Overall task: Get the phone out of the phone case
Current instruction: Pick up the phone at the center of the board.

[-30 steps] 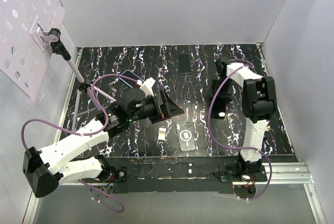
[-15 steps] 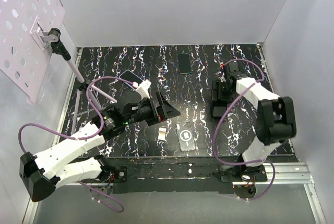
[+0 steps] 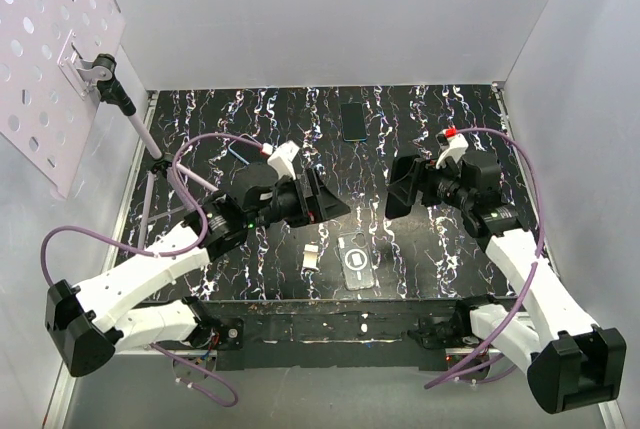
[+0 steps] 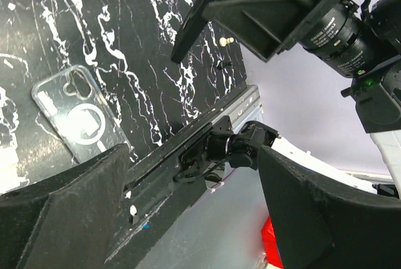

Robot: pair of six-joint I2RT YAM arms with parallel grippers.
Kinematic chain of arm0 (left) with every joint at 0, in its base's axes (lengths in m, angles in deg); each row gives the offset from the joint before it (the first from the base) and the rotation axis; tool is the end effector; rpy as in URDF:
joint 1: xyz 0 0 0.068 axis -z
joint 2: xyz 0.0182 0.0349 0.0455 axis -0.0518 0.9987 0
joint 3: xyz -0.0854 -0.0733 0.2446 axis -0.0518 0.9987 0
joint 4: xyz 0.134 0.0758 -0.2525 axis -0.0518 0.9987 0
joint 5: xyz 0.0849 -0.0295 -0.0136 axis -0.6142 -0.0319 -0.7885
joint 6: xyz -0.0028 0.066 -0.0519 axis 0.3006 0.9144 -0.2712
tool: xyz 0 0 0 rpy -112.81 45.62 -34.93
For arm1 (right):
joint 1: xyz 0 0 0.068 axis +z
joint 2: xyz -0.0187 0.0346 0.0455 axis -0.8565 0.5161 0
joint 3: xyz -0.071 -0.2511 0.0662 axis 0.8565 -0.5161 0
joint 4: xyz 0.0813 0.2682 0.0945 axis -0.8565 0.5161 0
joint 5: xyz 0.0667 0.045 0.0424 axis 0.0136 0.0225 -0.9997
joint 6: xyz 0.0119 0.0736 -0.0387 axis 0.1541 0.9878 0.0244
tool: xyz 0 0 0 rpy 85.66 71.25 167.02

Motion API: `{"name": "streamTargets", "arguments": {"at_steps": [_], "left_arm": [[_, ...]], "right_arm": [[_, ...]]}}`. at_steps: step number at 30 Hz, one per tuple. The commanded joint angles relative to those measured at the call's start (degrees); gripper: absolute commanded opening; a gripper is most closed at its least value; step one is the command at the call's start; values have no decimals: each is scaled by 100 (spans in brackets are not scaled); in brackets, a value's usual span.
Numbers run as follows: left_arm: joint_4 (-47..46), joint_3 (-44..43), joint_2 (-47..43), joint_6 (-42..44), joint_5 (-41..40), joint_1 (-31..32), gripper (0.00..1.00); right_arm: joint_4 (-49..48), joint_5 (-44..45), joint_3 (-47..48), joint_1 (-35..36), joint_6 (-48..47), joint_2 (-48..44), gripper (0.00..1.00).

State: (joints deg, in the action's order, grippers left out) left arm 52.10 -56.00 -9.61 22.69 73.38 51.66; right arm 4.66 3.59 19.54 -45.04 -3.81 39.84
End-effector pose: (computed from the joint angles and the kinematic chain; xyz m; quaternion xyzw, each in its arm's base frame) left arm 0.1966 -0.2421 0.3003 0.0035 0.8391 -0.4659 0.2809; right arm 0.2746 0.0920 0.2627 -0.0774 0.8262 0.2679 0.4895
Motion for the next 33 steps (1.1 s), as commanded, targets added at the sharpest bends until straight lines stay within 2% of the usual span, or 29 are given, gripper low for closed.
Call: {"name": "streamTargets", "arguments": {"at_steps": [1, 3, 5, 9, 17, 20, 25, 29, 31, 33], "left_arm": [[-125, -588, 289, 646, 92, -35, 88], [130, -817, 483, 752, -13, -26, 93], [140, -931, 641, 796, 21, -26, 93], [-1, -1072, 957, 805, 127, -26, 83], [16, -1582, 1608, 1077, 57, -17, 81], [60, -1670, 1740, 1113, 39, -8, 75], [183, -1705, 1855, 1016, -23, -8, 57], [157, -1741, 1977, 805, 240, 18, 42], [157, -1758, 2013, 744, 346, 27, 28], [192, -1723, 1969, 709, 329, 36, 6]], "right_arm": [[-449, -906, 113, 113, 764, -227, 1], [-431, -960, 78, 271, 1010, -323, 1], [-335, -1013, 157, 421, 1160, -350, 1], [-159, -881, 289, 755, 1319, -403, 1], [26, -539, 526, 1581, 1345, -227, 1], [18, -363, 596, 1888, 1407, -227, 1], [96, -39, 824, 2293, 1468, -113, 1], [333, 462, 1132, 2670, 1451, 62, 1], [561, 735, 1316, 2838, 1433, 185, 1], [703, 920, 1405, 2917, 1424, 239, 1]]}}
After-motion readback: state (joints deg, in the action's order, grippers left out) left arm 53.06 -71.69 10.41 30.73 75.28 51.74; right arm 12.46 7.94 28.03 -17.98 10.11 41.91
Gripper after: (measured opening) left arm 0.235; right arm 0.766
